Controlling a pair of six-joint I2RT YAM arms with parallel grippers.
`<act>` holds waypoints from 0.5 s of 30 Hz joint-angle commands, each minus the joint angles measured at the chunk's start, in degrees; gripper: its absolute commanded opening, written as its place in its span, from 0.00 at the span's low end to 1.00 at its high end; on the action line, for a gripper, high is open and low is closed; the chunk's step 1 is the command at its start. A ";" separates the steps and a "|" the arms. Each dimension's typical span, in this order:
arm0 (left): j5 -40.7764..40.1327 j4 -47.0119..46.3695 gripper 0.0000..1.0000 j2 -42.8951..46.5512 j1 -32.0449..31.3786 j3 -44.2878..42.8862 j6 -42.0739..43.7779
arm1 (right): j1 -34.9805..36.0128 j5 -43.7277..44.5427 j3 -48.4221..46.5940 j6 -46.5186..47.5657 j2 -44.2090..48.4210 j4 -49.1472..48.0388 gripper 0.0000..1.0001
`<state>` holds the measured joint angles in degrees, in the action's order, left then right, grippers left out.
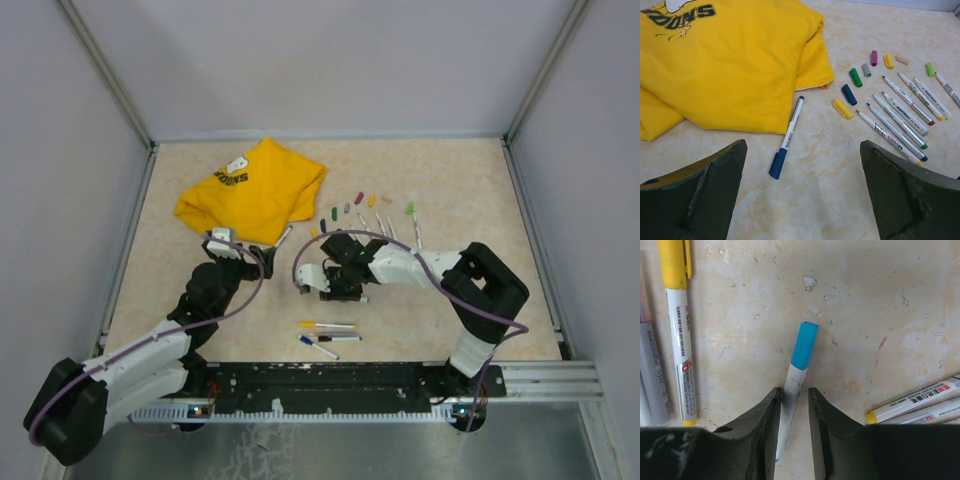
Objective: Open the pen caps
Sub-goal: Pick up the pen from the center of the board.
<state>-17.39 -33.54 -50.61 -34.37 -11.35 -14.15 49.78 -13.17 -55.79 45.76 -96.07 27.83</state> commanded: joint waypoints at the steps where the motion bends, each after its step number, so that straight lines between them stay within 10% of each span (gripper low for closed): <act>1: -0.35 -2.56 1.00 0.85 0.09 0.63 -0.46 | 0.54 1.99 -3.19 -1.05 -1.97 2.18 0.30; 15: -0.28 -2.76 1.00 1.06 0.09 0.81 -0.37 | 0.78 3.63 -5.21 -2.48 -4.02 4.26 0.28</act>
<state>-17.39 -34.44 -50.41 -34.35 -11.16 -14.15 49.80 -11.77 -59.75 43.83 -98.98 31.44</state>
